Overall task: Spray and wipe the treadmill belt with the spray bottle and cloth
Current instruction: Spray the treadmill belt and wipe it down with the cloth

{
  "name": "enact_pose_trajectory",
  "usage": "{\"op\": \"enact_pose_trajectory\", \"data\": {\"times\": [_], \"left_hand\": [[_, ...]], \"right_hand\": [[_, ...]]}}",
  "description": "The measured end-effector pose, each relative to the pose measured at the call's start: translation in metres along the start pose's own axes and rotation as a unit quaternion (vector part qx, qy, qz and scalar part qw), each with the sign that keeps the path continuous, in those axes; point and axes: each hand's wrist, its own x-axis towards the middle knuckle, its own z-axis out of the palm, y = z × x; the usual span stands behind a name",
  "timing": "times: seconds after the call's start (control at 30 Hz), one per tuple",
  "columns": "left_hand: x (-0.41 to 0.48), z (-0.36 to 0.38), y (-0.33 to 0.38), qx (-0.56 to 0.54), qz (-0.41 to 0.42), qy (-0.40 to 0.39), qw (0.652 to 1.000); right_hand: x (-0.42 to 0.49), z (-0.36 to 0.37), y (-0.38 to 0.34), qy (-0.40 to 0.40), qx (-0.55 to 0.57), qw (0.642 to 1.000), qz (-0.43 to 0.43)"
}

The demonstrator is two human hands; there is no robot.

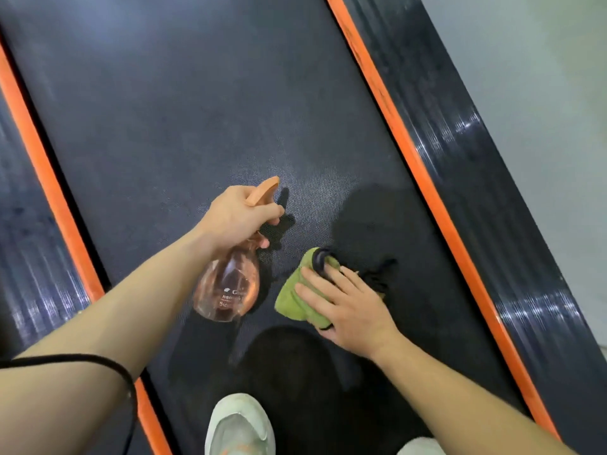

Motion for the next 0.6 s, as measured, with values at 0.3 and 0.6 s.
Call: {"op": "enact_pose_trajectory", "data": {"times": [0.3,0.6], "left_hand": [[-0.006,-0.007,-0.014,-0.033,-0.003,-0.029,0.999],[-0.081,0.017,-0.06,-0.037,-0.021,0.093,0.995]], "right_hand": [[0.104,-0.046,0.068,0.105,0.009,0.937,0.333],[0.05,-0.028,-0.014,-0.017,0.036,0.949,0.313]]}}
